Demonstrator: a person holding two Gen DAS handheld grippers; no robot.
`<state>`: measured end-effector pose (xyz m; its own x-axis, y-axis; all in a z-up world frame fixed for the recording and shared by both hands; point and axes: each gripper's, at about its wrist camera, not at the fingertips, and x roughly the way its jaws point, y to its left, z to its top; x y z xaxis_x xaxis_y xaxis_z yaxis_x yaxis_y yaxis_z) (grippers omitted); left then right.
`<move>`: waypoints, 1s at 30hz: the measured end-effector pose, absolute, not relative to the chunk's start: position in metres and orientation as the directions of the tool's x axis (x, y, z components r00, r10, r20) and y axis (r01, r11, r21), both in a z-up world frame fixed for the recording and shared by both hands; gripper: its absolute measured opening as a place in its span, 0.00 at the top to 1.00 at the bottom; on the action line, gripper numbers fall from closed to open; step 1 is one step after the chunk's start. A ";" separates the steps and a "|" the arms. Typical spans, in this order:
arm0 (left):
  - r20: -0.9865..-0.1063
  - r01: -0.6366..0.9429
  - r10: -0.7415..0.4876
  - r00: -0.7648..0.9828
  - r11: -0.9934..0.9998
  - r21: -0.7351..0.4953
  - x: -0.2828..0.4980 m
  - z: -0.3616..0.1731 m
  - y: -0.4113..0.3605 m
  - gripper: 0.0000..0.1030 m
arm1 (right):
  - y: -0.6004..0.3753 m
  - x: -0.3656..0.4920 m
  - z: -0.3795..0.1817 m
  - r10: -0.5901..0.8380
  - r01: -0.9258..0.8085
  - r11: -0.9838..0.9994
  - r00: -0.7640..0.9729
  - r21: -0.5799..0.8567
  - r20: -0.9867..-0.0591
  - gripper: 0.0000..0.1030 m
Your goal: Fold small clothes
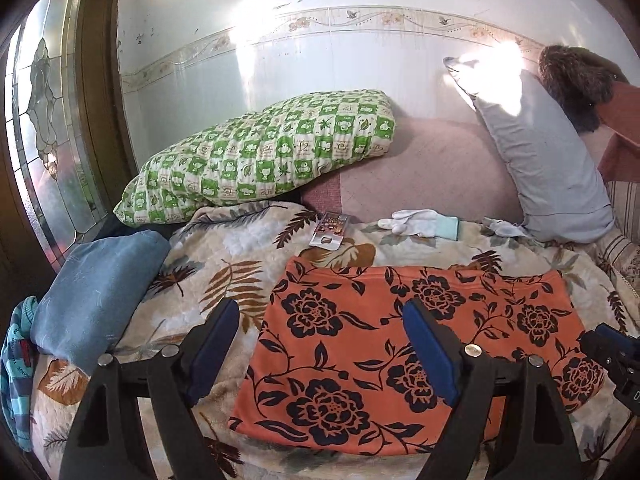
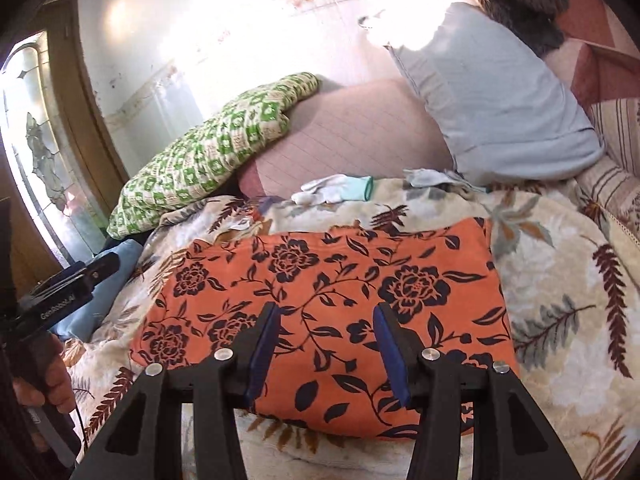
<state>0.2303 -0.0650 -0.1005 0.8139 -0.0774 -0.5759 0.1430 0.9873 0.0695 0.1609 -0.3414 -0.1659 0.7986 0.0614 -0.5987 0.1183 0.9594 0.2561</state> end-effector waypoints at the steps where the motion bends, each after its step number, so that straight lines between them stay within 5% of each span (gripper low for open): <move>1: -0.573 0.145 -0.081 0.816 0.987 0.066 0.229 -0.099 -0.066 0.18 | -0.339 0.160 -0.163 0.070 0.106 0.960 0.805 0.258 -0.589 0.49; 12: -0.551 0.169 -0.108 0.827 0.984 0.061 0.223 -0.091 -0.079 0.18 | -0.313 0.151 -0.145 0.105 0.023 0.971 0.854 0.239 -0.510 0.49; 30: -0.519 0.162 -0.106 0.848 0.985 0.064 0.218 -0.085 -0.081 0.18 | -0.319 0.151 -0.145 0.107 0.031 0.966 0.854 0.256 -0.508 0.49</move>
